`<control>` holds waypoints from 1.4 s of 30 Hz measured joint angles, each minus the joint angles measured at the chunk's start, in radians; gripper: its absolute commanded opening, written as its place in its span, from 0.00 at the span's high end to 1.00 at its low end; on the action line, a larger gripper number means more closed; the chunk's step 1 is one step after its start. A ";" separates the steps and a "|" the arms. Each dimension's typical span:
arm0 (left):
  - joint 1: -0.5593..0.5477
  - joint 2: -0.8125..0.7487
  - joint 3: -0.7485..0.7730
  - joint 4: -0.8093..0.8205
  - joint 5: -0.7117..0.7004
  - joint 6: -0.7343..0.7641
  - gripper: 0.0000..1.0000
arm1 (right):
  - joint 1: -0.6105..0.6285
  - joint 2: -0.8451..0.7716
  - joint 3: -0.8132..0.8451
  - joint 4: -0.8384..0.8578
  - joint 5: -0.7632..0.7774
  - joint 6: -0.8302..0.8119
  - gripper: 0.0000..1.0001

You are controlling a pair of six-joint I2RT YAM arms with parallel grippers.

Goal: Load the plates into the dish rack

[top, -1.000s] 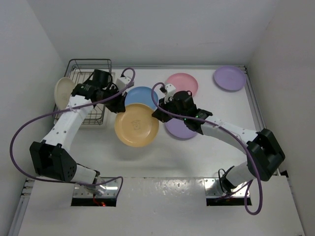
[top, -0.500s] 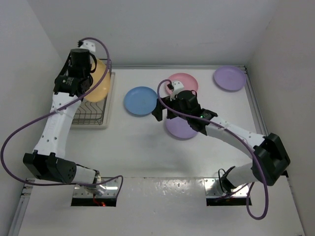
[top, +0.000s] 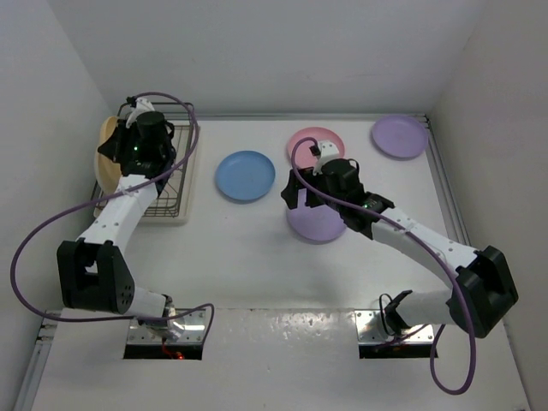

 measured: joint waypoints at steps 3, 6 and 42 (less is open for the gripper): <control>0.007 -0.003 -0.004 0.103 -0.021 0.023 1.00 | -0.001 0.000 0.000 -0.020 0.000 0.001 0.00; 0.024 -0.009 -0.047 0.210 -0.029 0.059 1.00 | -0.001 0.000 0.002 -0.034 0.003 0.004 0.00; 0.080 0.022 -0.157 0.110 0.239 0.010 0.02 | -0.132 -0.044 -0.005 -0.124 0.015 0.078 0.00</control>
